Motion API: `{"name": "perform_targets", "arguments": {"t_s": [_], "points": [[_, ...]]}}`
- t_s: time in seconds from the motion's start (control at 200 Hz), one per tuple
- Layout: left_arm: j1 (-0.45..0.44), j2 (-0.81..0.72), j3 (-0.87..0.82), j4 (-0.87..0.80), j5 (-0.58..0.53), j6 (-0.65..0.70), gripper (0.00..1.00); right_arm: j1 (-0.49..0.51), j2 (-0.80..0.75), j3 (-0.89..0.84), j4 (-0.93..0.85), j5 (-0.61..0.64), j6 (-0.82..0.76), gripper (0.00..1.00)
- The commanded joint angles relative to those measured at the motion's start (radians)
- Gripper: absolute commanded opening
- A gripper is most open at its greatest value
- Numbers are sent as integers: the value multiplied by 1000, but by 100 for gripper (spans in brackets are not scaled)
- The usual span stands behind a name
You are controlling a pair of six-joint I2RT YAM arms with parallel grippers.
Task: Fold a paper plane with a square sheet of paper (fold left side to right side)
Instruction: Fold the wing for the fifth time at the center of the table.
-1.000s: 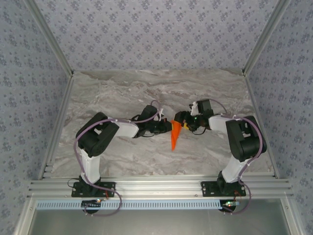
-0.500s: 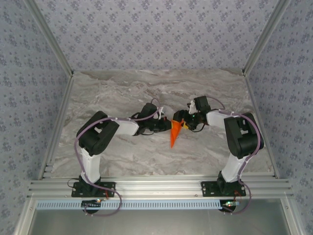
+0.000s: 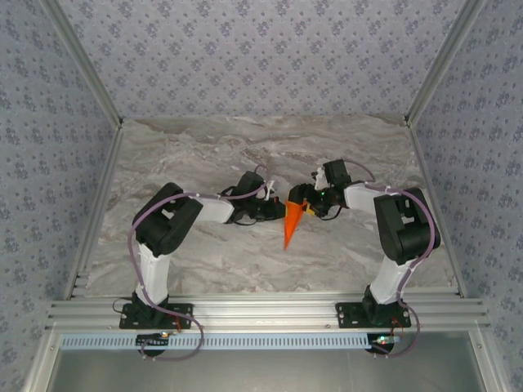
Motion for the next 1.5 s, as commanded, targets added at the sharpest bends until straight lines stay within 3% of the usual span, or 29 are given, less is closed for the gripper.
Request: {"name": "perform_targets", "arguments": {"t_s": [0.0,0.929,1.304,1.494], "points": [[9,32,31,-9,24,36,0,7,47,-10,-76,69,-31,77],[13,96,63,1,44,40,0,15,47,-5,-79,66,-40,78],[14,119,49,-13,36,45,0,-10,-90,-21,-55,54,-45,78],[14,122,52,-21,32,50,0,-13,-138,-37,-82,80,-42,58]]}}
